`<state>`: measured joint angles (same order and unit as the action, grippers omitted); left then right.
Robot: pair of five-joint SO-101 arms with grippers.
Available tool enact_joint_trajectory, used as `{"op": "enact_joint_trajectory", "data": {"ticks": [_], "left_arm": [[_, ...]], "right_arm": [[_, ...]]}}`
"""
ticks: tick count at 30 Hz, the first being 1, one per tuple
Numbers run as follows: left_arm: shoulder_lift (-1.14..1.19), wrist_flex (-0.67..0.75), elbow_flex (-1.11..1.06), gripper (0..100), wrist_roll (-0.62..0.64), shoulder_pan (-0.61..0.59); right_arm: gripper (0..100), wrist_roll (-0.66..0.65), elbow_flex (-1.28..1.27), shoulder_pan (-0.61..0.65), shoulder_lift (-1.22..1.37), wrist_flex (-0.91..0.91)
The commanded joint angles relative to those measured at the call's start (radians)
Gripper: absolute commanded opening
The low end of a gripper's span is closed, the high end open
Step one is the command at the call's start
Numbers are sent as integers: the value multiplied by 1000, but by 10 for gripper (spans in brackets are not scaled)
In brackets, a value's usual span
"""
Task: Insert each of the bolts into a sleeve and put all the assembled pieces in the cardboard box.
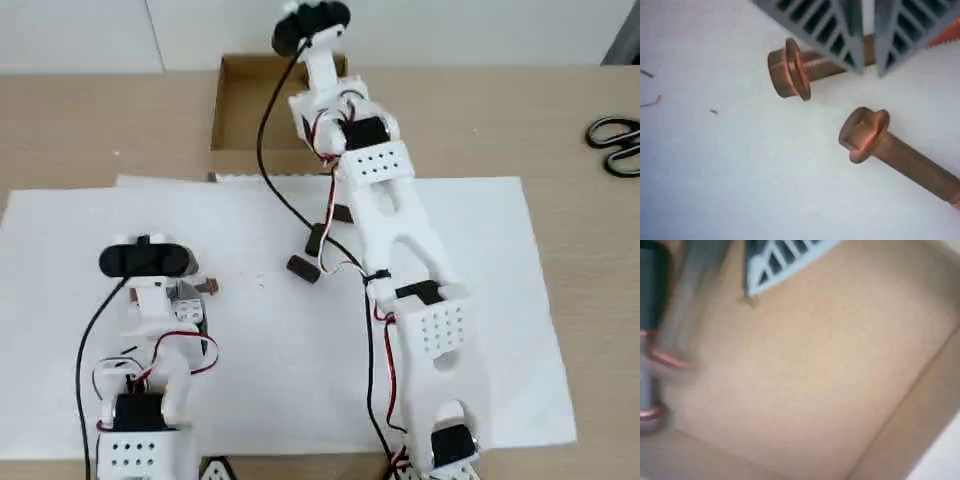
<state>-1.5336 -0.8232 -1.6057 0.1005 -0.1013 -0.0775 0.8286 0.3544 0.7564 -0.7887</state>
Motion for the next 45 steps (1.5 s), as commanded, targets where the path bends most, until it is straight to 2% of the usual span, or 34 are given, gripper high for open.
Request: {"op": "enact_joint_trajectory", "data": {"ticks": [1,5,18,25,28,33,39,45], "left_arm": [[-11,21,4,6,-6,-2],[-11,21,4,6,-6,-2],[-11,21,4,6,-6,-2],[-11,21,4,6,-6,-2],[-11,21,4,6,-6,-2],[-11,21,4,6,-6,-2],[-11,21,4,6,-5,-5],[-11,21,4,6,-5,-6]], "right_arm": [[220,-9,51,-2,-24,-5],[220,-9,71,-5,-38,-62],[219,-8,127,2,-174,-687],[219,-18,127,-2,-180,-877],[219,-86,126,-18,-180,-888],[220,-301,121,-21,-176,-891],[220,-493,80,-22,-171,-889],[219,-603,-20,-22,-171,-885]]}}
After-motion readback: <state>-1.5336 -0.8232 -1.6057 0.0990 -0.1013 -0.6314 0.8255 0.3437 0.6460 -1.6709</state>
